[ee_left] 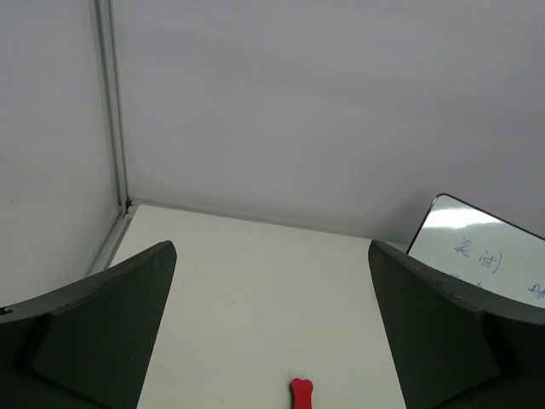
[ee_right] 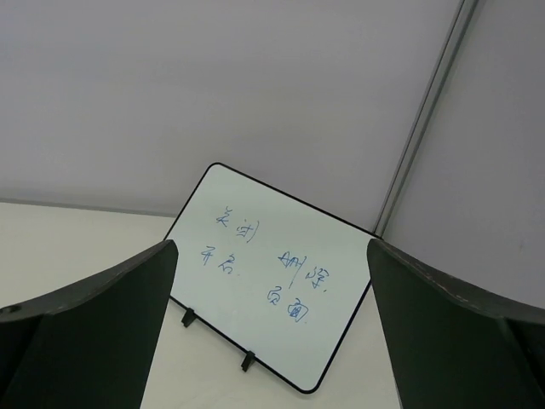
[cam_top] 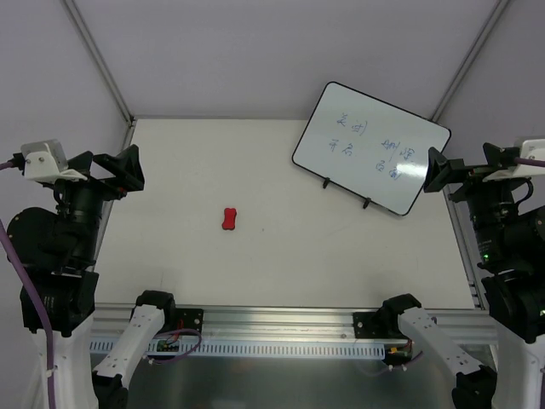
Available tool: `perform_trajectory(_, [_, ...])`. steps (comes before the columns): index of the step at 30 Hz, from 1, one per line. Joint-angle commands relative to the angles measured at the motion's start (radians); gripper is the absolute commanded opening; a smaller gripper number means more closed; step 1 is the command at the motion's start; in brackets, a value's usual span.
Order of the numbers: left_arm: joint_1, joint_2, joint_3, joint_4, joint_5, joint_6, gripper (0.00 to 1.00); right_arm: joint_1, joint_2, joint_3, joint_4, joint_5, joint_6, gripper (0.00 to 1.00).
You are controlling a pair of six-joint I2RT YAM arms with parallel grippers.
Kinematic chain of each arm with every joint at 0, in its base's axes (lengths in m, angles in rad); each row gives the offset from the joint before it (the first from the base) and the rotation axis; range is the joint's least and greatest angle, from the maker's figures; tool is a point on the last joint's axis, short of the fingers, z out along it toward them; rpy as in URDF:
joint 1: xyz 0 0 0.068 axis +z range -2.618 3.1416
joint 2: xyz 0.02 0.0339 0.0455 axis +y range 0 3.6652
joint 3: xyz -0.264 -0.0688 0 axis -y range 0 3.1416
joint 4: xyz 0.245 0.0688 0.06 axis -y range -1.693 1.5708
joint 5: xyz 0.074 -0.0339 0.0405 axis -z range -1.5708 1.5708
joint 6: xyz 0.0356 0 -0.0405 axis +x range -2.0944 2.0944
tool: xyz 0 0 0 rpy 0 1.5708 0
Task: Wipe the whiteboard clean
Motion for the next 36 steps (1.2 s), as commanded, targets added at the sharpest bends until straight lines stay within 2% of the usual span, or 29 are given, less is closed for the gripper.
perform_trajectory(1, [-0.007, 0.015, -0.016, 0.034, 0.022, -0.027, 0.99, 0.005, 0.006, -0.023, 0.044, -0.001, 0.049, 0.99])
perform_trajectory(11, [-0.007, 0.084, -0.123, 0.034, 0.058, -0.04, 0.99, 0.006, 0.084, -0.125, 0.039, -0.139, 0.305, 0.99])
perform_trajectory(13, [-0.007, 0.107, -0.146, 0.035, 0.073, -0.06, 0.99, 0.006, 0.118, -0.136, 0.041, -0.167, 0.307, 0.99])
perform_trajectory(16, [-0.007, 0.14, -0.166, 0.035, 0.102, -0.078, 0.99, 0.003, 0.215, -0.089, -0.013, -0.126, 0.258, 0.99])
perform_trajectory(18, [-0.007, 0.161, -0.183, 0.035, 0.116, -0.093, 0.99, -0.001, 0.277, -0.049, -0.094, -0.025, 0.256, 0.99])
perform_trajectory(21, [-0.007, 0.181, -0.203, 0.035, 0.134, -0.109, 0.99, -0.064, 0.351, -0.023, -0.125, -0.019, 0.265, 0.99])
perform_trajectory(22, [-0.007, 0.181, -0.21, 0.035, 0.159, -0.109, 0.99, -0.119, 0.362, -0.023, -0.123, -0.018, 0.287, 0.99])
perform_trajectory(26, [-0.016, 0.164, -0.243, 0.035, 0.151, -0.113, 0.99, -0.275, 0.463, 0.032, -0.119, -0.15, 0.265, 0.99])
perform_trajectory(28, [-0.034, 0.141, -0.266, 0.037, 0.145, -0.112, 0.99, -0.35, 0.547, 0.083, -0.119, -0.312, 0.229, 0.99])
perform_trajectory(32, [-0.074, 0.095, -0.312, 0.037, 0.144, -0.119, 0.99, -0.467, 0.659, 0.131, -0.107, -0.502, 0.091, 0.99])
perform_trajectory(35, [-0.085, 0.077, -0.339, 0.037, 0.144, -0.13, 0.99, -0.588, 0.75, 0.161, -0.107, -0.538, 0.129, 0.99])
perform_trajectory(36, [-0.085, 0.075, -0.345, 0.037, 0.15, -0.135, 0.99, -0.627, 0.774, 0.166, -0.104, -0.594, 0.182, 0.99])
